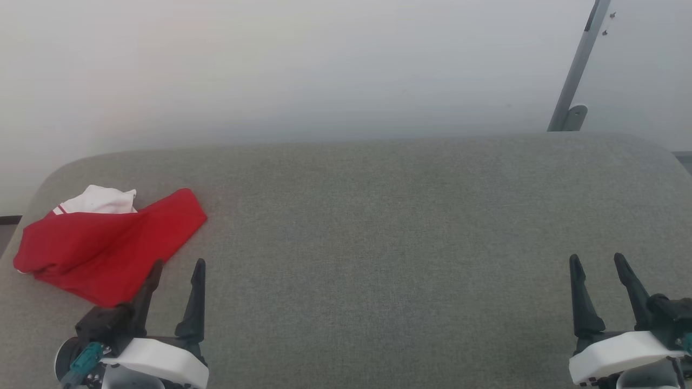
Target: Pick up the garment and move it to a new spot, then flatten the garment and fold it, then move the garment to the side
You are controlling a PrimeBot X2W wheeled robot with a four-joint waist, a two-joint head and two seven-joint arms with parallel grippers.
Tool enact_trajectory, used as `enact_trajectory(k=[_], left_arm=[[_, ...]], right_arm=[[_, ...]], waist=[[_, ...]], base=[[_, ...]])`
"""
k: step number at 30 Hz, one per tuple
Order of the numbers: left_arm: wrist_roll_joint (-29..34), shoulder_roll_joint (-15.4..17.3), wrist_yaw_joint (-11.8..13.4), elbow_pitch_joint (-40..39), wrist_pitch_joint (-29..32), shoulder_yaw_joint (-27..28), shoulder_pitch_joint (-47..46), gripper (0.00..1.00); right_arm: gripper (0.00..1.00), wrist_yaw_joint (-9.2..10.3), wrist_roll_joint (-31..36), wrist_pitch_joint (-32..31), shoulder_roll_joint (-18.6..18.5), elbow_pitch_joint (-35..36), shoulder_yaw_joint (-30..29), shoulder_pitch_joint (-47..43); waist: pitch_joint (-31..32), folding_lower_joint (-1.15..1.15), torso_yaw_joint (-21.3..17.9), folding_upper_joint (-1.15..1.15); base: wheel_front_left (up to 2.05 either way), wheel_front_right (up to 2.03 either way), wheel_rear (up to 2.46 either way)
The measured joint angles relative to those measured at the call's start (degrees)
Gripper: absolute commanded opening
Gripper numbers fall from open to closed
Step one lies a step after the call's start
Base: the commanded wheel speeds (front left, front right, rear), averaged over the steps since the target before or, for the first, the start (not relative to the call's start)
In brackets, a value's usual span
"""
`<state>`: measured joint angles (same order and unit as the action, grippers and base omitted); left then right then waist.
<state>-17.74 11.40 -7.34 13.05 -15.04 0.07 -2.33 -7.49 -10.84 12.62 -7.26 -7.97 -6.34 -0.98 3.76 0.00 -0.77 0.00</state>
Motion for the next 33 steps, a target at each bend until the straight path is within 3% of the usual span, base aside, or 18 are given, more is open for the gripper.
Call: enact_trajectory(k=[11, 33], left_arm=[[-0.88, -0.59, 0.01, 1.26, -0.01, 2.08, -0.7, 1.0], [-2.41, -0.32, 2.54, 1.07, 0.09, 5.48, -1.15, 1.0]], right_arm=[[1.0, 0.0, -0.8, 0.56, -1.31, 0.26, 2.34, -0.11], [1.0, 0.0, -2.1, 0.1, -3.13, -1.82, 12.07, 3.65]], waist=[[0.09, 0.0, 3.41, 0.0], [2.04, 0.0, 21.19, 0.0]], base=[[0.0, 0.0, 0.0], [0.0, 0.0, 0.0]])
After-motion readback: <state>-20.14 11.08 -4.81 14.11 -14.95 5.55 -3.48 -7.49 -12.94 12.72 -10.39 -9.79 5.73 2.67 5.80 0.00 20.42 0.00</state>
